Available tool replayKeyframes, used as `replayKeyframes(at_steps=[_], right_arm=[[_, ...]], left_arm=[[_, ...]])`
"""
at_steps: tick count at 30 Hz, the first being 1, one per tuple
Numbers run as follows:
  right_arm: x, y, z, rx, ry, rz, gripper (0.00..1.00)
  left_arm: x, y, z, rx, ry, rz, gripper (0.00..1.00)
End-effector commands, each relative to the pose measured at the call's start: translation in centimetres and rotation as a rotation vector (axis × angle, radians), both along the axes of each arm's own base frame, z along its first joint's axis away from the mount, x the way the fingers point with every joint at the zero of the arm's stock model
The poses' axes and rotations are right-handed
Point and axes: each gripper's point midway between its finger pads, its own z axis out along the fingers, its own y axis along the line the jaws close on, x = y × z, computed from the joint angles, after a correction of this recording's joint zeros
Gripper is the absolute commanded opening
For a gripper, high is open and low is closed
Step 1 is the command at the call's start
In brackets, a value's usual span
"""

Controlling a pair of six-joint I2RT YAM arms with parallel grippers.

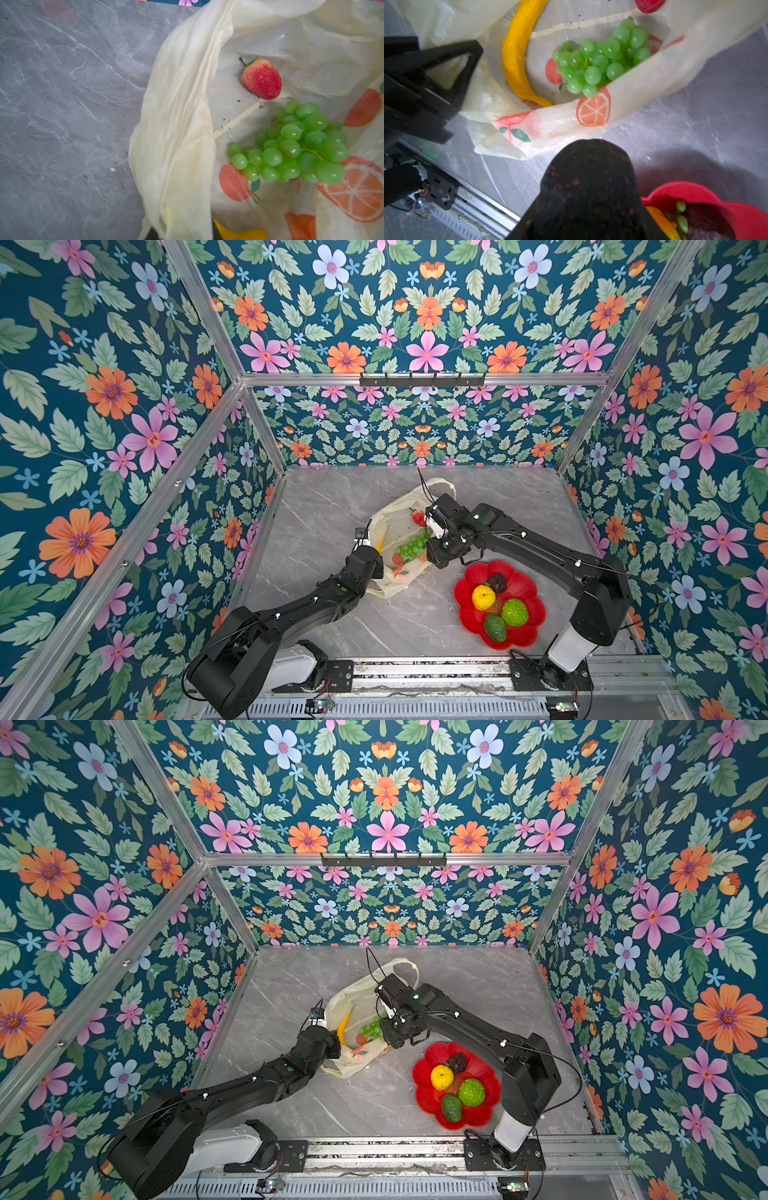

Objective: Take fruits out of the plastic bag
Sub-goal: Place the fruit on the plate.

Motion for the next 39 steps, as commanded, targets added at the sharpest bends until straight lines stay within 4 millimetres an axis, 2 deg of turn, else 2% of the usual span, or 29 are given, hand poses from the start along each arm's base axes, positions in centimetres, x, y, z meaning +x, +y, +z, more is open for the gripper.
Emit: replayKeyframes(at_steps=[1, 6, 10, 15, 20, 29, 39], right_arm=[[-1.7, -2.0, -0.3, -0.044, 0.032, -0.024, 0.47], [-4.2, -4.1, -1.3, -0.061, 0.081, -0.056, 0.47], [-6.0, -5.1, -1.9, -0.076, 0.108, -0.053, 0.47], [-8.3, -6.2, -3.6, -0.116, 0.154, -0.057, 0.47], [-9.7, -6.9, -5.6, -0.147, 0.19, -0.072, 0.47], [-10.6, -7.5, -7.8, -0.209, 0.2, -0.067, 0.47], [-10.6, -9.1, -10.2, -0.329, 0.204, -0.078, 0.48]], left_arm=[[0.2, 0.0, 0.3, 0.003, -0.015, 0.006, 0.2], [0.3, -0.1, 0.1, 0.003, -0.009, 0.003, 0.2], [0.3, -0.1, -0.1, 0.005, -0.003, 0.002, 0.2], [0.3, 0.0, 0.0, 0.007, -0.007, 0.007, 0.2], [0.3, 0.0, 0.0, 0.008, -0.008, 0.006, 0.2], [0.2, 0.1, -0.1, 0.008, -0.008, 0.008, 0.2], [0.2, 0.2, -0.1, 0.011, -0.008, 0.012, 0.2]])
